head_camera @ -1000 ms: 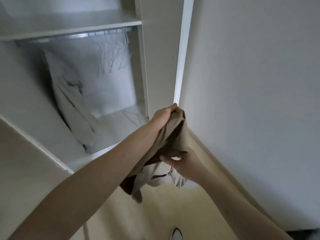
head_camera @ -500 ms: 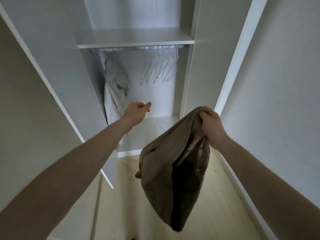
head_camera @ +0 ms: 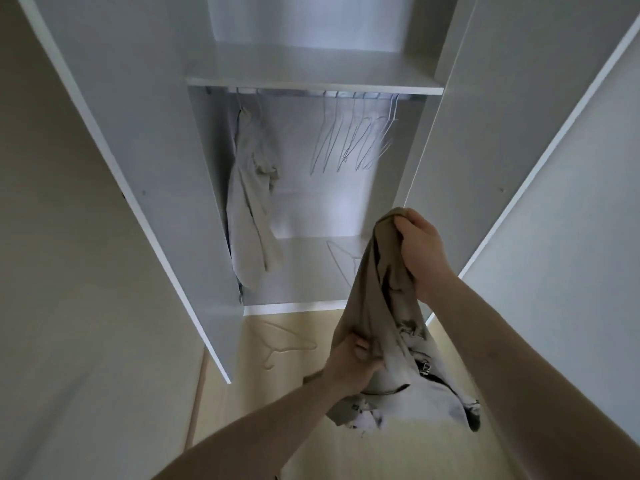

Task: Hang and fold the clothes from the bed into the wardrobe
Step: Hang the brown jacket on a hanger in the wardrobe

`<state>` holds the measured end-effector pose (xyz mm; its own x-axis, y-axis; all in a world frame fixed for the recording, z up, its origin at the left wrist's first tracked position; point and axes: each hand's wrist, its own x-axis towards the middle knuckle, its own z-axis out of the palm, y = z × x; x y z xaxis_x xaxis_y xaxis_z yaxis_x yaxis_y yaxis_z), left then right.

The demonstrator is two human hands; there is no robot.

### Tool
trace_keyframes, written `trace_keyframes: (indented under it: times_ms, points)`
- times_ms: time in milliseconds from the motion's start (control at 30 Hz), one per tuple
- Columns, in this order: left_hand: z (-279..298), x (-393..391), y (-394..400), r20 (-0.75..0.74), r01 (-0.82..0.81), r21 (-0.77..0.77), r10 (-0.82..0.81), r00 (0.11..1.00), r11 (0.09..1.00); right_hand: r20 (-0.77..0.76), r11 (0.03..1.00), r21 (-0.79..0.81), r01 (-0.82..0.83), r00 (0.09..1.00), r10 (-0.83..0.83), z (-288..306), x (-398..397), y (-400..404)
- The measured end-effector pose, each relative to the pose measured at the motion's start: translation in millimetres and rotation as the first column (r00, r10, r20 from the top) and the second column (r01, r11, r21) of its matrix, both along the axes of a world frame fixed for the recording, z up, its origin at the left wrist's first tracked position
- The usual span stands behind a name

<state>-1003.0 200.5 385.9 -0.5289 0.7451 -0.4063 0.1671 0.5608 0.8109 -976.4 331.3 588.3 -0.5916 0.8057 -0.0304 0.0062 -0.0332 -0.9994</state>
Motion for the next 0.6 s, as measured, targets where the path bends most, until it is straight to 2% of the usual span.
trace_keyframes:
  times_ms: [100, 200, 267, 333, 433, 500, 600]
  points:
    - [-26, -48, -9, -0.078, -0.001, -0.027, -0.002, 0.997, 1.0, 0.003, 0.998, -0.038, 0.057, 0.998, -0.057, -9, -9, 9]
    - [-45, -102, -21, -0.064, -0.089, -0.047, 0.086, 0.994, 0.995, 0.034, 0.993, -0.112, 0.021, 0.999, -0.017, -19, -10, 11]
    - [-51, -137, -15, -0.143, 0.079, -0.034, -0.083, 0.986, 0.996, 0.067, 0.99, -0.139, 0.013, 0.998, -0.004, -25, -15, 12]
    - [-51, -159, -3, -0.247, 0.287, -0.044, -0.288, 0.925, 0.957, 0.096, 0.988, -0.156, 0.016, 0.995, -0.001, -27, -21, 15]
    - [-52, -181, 16, -0.348, 0.381, -0.197, -0.428, 0.834, 0.903, 0.089, 0.98, -0.198, -0.015, 0.995, 0.034, -23, -28, 29]
    - [-59, -192, 25, -0.315, 0.409, -0.24, -0.469, 0.825, 0.881, 0.061, 0.969, -0.24, -0.052, 0.996, 0.069, -20, -30, 44]
    - [-71, -192, 28, -0.198, 0.401, -0.297, -0.467, 0.862, 0.867, 0.033, 0.945, -0.295, -0.142, 0.987, 0.158, -24, -31, 62]
